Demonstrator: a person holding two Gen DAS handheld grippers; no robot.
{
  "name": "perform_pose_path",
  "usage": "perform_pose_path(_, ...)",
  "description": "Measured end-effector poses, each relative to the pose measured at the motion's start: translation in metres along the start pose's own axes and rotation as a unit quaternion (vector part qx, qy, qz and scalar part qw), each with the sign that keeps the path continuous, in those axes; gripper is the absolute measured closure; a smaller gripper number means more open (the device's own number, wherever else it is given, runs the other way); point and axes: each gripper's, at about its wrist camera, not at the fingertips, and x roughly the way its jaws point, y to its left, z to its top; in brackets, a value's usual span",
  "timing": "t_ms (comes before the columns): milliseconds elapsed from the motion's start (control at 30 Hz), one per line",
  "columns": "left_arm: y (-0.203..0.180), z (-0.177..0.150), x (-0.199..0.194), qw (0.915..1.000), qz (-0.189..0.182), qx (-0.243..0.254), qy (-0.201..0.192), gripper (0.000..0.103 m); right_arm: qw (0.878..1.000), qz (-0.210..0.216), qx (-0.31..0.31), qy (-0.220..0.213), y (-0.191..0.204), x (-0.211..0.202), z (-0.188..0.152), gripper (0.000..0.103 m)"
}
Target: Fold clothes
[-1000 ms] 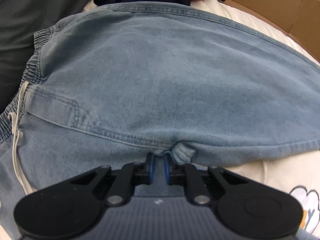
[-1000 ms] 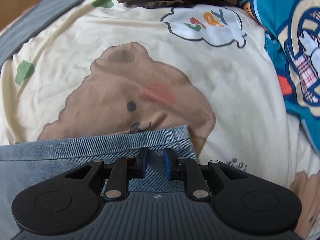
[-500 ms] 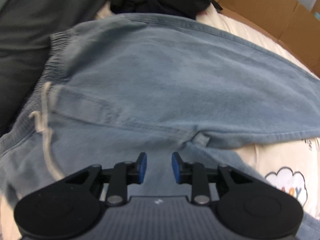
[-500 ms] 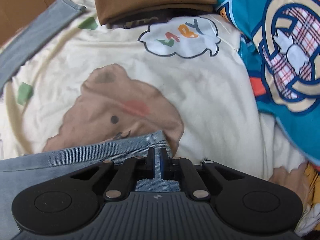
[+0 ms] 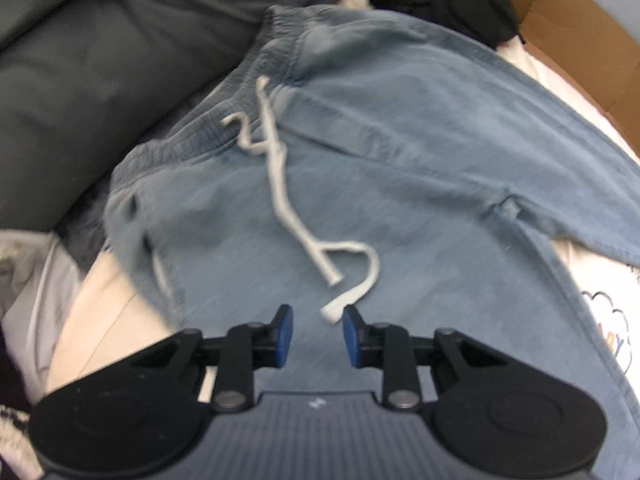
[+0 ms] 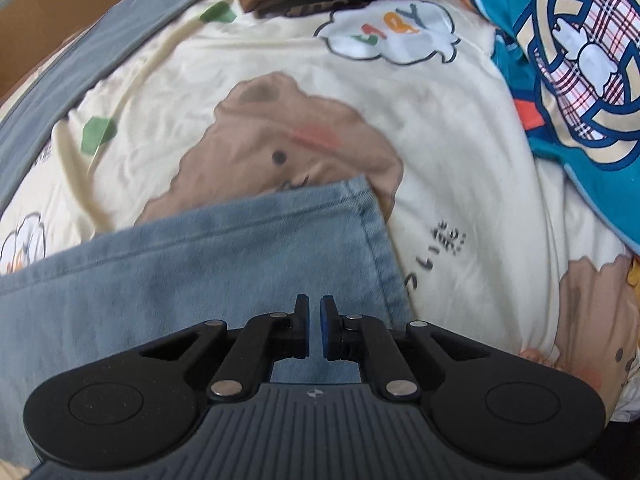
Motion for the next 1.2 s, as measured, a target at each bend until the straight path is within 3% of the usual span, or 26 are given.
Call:
perform_pose_path(233, 0.011, -0.015, 0.017, 0.9996, 0.020, -0.013, 0.015, 0.075, 1.000, 0.002, 0.009, 0.026, -0.003, 0.003, -0.014, 0.096)
perform_pose_path(267, 0.012, -0.016, 0.020, 0.9995, 0.022, -0.014, 0.017, 0.075, 0.999, 0.001, 0.010, 0.030, -0.004, 0.004, -0.016, 0.093)
perform_pose_path(367, 0.014, -0.020, 0.035, 0.9989, 0.030, -0.016, 0.032, 0.075, 0.999, -0.005, 0.008, 0.038, -0.004, 0.008, -0.024, 0.071)
perform_pose_path(500, 0.019, -0.025, 0.057, 0.9964, 0.046, -0.001, 0.071, 0.082, 0.998, -0.010, 0.012, 0.058, -0.005, 0.016, -0.032, 0.071)
perform_pose_path(600, 0.023, -0.022, 0.057, 0.9961, 0.040, 0.007, 0.078, 0.085, 0.998, -0.011, 0.016, 0.062, -0.004, 0.017, -0.033, 0.071)
perform_pose_path(867, 0.025, 0.020, 0.018, 0.9997, 0.003, 0.024, 0.001, 0.085, 0.998, -0.014, 0.005, 0.063, 0.000, 0.018, -0.037, 0.067)
perform_pose_path(1033, 0.016, 0.055, 0.032, 0.9995, -0.002, 0.021, -0.024, 0.085, 0.997, -0.025, -0.002, 0.067, 0.001, 0.016, -0.044, 0.067)
perform_pose_path(1200, -0.002, 0.081, 0.062, 0.9994, -0.009, 0.026, -0.022, 0.085, 0.997, -0.031, 0.013, 0.065, -0.005, 0.011, -0.048, 0.067)
